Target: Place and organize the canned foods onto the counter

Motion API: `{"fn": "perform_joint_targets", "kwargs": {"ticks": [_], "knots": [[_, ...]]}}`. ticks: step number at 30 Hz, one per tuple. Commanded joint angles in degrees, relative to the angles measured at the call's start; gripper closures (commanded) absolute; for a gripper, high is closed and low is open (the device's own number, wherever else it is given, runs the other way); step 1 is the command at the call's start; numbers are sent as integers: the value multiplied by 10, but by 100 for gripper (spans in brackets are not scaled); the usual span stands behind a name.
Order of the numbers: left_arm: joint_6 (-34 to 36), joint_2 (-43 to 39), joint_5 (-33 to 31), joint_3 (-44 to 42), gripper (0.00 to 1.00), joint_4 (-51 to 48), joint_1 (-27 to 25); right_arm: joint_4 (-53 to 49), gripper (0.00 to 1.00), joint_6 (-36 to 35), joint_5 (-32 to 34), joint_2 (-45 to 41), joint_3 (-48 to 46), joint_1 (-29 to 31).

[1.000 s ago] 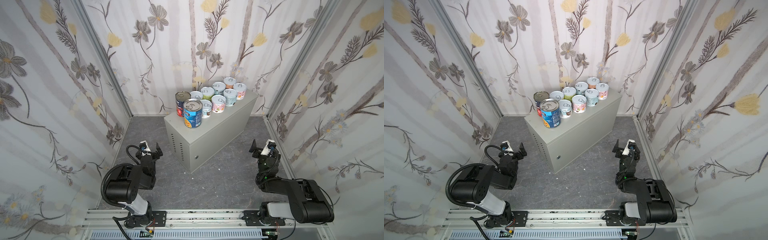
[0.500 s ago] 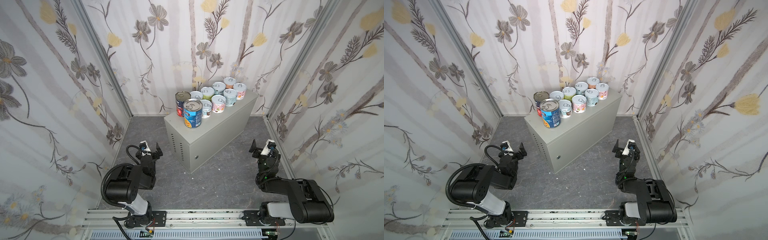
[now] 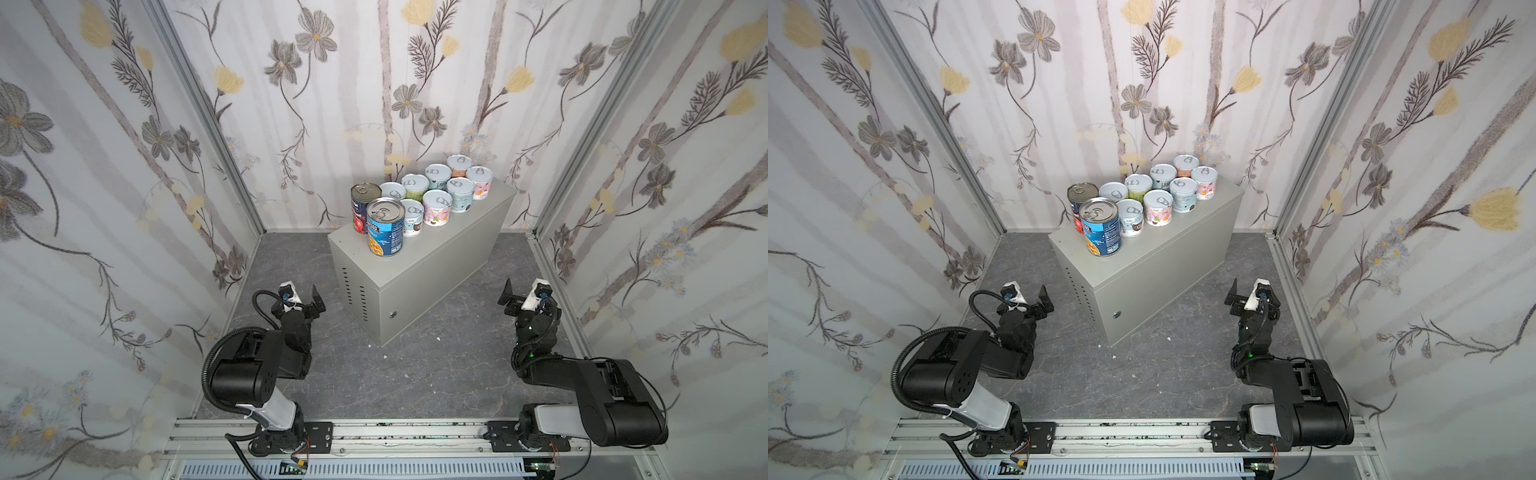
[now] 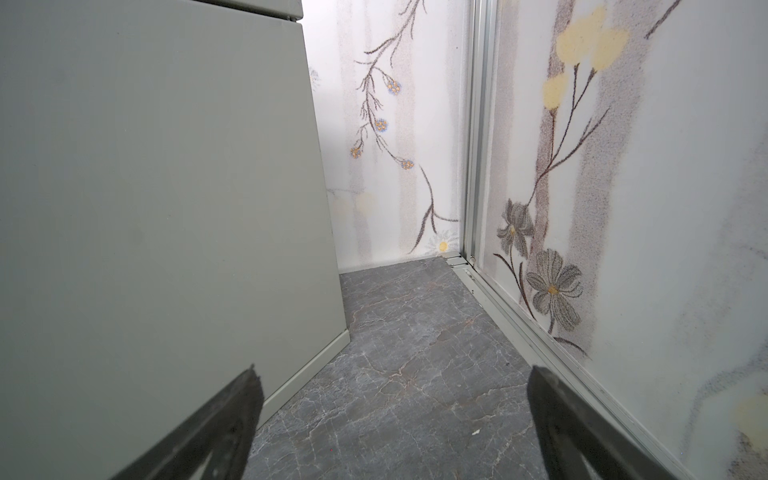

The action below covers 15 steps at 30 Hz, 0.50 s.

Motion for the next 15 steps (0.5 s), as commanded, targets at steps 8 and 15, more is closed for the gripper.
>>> {"fn": "perform_joint_targets", "kwargs": {"ticks": [8,15], "knots": [[6,-1,-5,3,0,7,0,-4,0,-5,0,0,5,0],[6,-1,-5,3,0,6,0,-4,0,-6,0,-1,3,0]]}}
